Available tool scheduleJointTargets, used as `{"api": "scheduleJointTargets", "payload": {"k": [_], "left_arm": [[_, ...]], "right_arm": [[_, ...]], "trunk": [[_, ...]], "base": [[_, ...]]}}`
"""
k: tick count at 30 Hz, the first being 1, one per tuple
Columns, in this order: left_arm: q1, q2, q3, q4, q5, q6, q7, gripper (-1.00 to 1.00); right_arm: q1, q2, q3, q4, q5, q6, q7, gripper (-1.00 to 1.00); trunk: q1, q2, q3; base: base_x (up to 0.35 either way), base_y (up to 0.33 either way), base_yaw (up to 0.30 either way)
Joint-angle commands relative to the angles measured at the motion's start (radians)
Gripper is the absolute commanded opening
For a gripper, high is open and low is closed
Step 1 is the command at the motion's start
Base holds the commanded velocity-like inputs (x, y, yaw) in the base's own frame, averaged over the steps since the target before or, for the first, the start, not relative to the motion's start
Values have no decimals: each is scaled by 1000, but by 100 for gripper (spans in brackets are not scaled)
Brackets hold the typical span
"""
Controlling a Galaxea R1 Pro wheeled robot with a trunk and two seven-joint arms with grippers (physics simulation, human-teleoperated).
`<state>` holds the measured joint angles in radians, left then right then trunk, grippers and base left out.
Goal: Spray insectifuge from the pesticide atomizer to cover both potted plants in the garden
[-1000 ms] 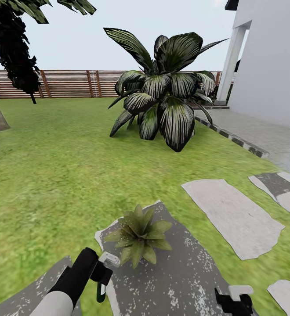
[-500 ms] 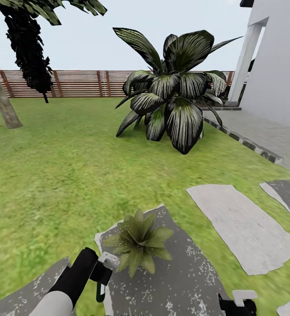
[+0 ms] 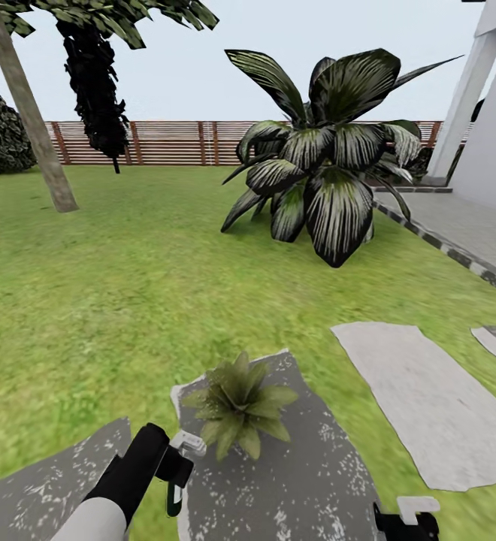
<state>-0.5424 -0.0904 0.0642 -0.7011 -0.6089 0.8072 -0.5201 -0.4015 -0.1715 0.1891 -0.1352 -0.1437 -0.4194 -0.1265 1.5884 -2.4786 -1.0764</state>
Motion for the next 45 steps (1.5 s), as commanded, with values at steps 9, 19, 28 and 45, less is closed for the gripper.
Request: {"api": "scheduleJointTargets", "payload": {"k": [9,19,28,45], "left_arm": [[1,-3,6,-2,-12,4,-9,-100],[-5,1,8,-3,-12,4,-9,-100],[-33,-8,-2,-6,-6,112,-16,-100],[-244,167,-281,72,-94,197,-455,-100]], "right_arm": [[0,0,9,0,-10,-2,-3,100],[0,0,9,1,-10,-2,-3,100],[0,2,9,0,-10,-2,-3,100],[0,-10,10,2,-8,1,0,100]], "trunk": [[0,0,-1],[0,0,2],[0,0,5],[0,0,5]], "base": [[68,-257,21],[-67,-262,254],[-1,-70,156],[0,0,1]]}}
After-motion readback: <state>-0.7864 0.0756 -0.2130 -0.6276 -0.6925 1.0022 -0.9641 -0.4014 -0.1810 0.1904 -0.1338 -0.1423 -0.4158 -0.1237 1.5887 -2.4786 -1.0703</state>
